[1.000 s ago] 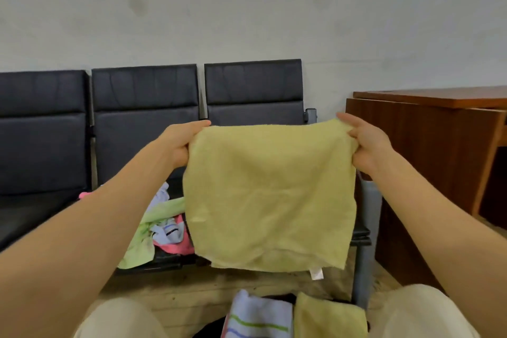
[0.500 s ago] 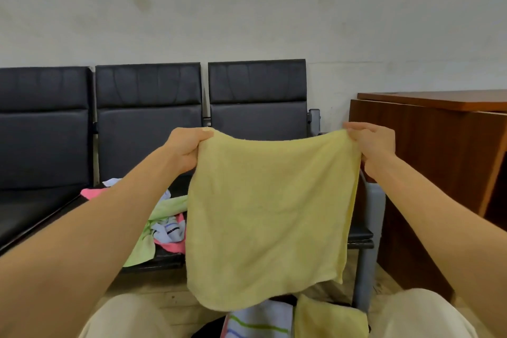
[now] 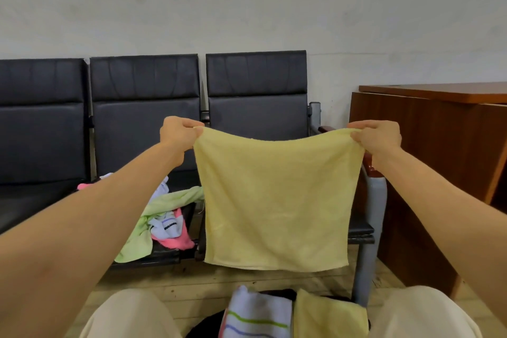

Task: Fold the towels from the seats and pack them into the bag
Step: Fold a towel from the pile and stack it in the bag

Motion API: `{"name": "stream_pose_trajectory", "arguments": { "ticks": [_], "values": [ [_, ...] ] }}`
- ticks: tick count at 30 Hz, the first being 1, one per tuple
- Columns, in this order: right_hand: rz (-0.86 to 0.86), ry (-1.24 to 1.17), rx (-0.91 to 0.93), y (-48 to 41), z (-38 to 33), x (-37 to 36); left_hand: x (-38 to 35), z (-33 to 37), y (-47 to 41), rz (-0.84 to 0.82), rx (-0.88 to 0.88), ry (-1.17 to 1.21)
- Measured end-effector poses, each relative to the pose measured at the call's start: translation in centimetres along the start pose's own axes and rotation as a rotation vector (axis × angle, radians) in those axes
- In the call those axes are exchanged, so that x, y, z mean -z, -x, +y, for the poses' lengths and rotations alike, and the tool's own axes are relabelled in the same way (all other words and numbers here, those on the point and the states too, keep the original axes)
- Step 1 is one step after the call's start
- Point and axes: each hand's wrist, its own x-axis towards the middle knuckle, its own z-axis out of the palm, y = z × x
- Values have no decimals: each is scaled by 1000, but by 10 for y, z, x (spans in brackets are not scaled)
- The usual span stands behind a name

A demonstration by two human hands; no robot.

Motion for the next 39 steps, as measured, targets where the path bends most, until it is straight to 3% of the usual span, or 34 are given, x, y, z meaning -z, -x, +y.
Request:
{"name": "stream_pose_trajectory", "arguments": {
  "ticks": [5,14,22,27,34,39],
  "values": [
    [18,8,38,-2,0,2,7,1,-2,18,-46,-104],
    [87,196,169,0,3,-2,2,10,5,46,-288,-439],
    [139,285,150,6,13,-12,-4,9,5,80,-229,-428],
    [29,256,91,5,15,-23,-9,9,0,71,-167,-475],
    [-52,356,126,-29,12,-49,-30,7,-17,31,4,-290],
    [-97,354,156,-64,14,-80,-50,-12,-49,22,-28,-338]
  ]
}}
